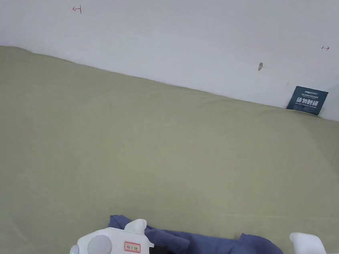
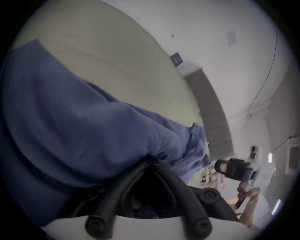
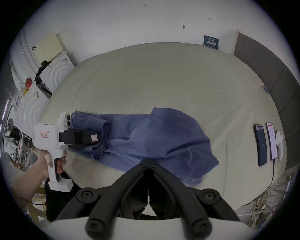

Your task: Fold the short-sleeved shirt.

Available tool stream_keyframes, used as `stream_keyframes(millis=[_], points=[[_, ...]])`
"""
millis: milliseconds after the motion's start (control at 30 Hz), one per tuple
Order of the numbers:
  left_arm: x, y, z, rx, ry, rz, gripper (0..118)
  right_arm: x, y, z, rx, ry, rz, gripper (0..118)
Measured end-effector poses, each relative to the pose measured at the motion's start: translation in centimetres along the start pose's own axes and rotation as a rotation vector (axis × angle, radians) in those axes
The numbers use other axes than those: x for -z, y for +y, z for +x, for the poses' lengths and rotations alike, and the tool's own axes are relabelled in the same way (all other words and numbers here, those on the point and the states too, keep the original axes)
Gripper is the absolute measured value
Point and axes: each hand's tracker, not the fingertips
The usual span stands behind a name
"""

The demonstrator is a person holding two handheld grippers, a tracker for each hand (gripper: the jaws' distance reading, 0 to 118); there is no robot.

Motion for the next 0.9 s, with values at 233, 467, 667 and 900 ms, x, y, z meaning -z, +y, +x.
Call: stream_keyframes(millis=[233,467,667,900], points=[[-6.0,3.7,0.5,0.073,0.01,-0.063,0,1.0,0.8,-0.5,-0.011,0.013,-0.014,0],[-16.5,6.7,-6.4,-0.052,0.011,0.001,0,1.1,1.2,-0.4,0.002,0.002,-0.005,0],[-16.3,5.7,-8.4,-0.06,-0.002,-0.002,81,1.2,1.0,-0.4,0.039,-0.001,-0.011,0],[-11.6,5.1,-8.6,-0.159,-0.184,-0.046,111,0.3,0.6,-0.6,0.031,-0.013,-0.011,0]])
